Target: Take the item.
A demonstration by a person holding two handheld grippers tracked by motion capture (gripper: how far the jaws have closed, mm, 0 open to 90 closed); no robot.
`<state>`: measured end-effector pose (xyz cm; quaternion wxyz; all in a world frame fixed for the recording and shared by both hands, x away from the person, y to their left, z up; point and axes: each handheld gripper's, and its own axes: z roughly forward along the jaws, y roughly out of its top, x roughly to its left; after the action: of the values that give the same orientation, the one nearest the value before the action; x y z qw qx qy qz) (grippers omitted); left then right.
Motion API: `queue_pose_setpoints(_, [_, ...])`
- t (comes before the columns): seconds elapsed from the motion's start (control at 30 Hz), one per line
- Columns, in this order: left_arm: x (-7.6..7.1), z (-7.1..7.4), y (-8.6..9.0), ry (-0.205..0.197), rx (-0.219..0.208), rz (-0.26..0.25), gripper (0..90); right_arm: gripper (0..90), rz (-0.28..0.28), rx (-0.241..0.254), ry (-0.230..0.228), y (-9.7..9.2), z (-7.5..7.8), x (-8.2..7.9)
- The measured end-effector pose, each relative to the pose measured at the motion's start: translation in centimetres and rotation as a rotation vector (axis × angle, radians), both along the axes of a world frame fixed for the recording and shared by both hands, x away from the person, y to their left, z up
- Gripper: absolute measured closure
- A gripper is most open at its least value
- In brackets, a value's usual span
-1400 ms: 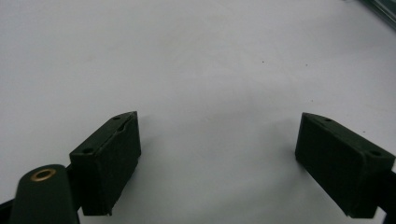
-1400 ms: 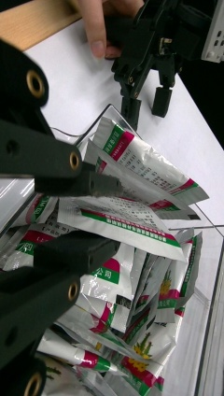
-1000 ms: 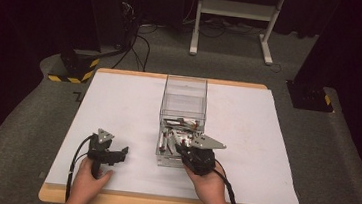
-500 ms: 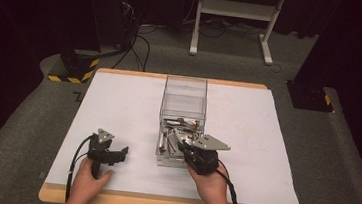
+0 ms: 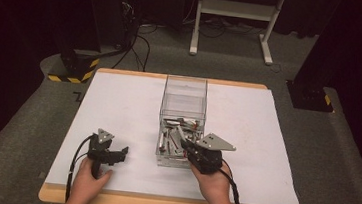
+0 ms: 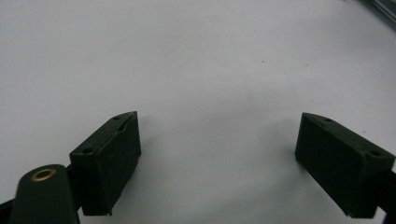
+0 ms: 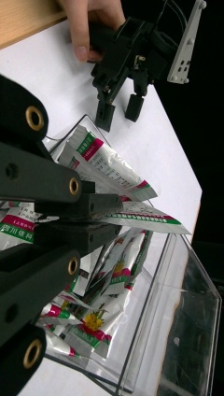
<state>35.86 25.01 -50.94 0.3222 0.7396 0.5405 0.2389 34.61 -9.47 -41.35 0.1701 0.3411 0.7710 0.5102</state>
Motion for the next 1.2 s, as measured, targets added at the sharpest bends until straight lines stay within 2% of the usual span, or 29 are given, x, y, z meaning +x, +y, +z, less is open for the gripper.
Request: queue_pose_setpoints(1.2, [0.0, 0.0, 0.0, 0.000, 0.000, 0.000, 14.4, 87.3, -0.030, 0.053, -0.088, -1.5, 1.6, -0.5])
